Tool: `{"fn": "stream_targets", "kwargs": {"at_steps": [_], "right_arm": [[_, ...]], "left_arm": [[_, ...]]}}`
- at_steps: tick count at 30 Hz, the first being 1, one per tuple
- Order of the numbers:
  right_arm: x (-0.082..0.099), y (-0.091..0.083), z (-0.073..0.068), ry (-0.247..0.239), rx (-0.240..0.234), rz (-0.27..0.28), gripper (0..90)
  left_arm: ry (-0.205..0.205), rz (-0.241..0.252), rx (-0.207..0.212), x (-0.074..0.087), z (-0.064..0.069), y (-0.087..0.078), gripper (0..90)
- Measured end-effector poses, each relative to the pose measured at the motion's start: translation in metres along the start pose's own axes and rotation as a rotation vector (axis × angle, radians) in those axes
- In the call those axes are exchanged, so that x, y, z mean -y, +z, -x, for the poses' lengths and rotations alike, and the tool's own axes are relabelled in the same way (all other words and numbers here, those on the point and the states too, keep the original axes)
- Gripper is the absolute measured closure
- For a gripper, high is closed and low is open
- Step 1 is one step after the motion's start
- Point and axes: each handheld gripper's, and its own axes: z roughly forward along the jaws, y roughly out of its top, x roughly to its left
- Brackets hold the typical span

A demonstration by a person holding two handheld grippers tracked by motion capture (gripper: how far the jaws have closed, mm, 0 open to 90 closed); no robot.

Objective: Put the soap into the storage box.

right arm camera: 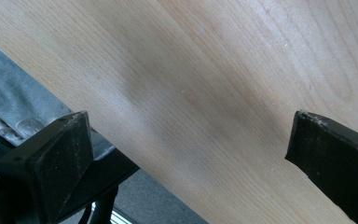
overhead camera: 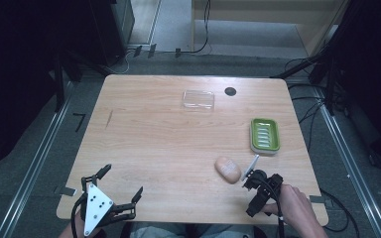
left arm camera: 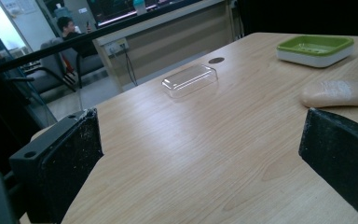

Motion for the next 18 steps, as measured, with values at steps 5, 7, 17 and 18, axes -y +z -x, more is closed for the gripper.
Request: {"fn": "stream_targets", "kwargs": {"at_steps": [5,7,17,18], "right_arm": [[-0.003,-0.004,0.0,-0.004,0.01,0.01,0.3],[-0.004,-0.005,-0.001,0.003,0.01,0.016,0.3],[-0.018,-0.01,-0.003,-0.017,0.021,0.019,0.3],[-0.021,-0.011,-0.004,-0.021,0.021,0.019,0.3]], "left_arm": [[0.002,-0.002,0.005,0.0,0.0,0.001,0.0],[0.002,-0.005,0.004,0.0,0.0,0.001,0.0],[0.006,-0.005,0.008,0.0,0.0,0.001,0.0],[0.002,-0.003,0.007,0.0,0.0,0.001,0.0]]}}
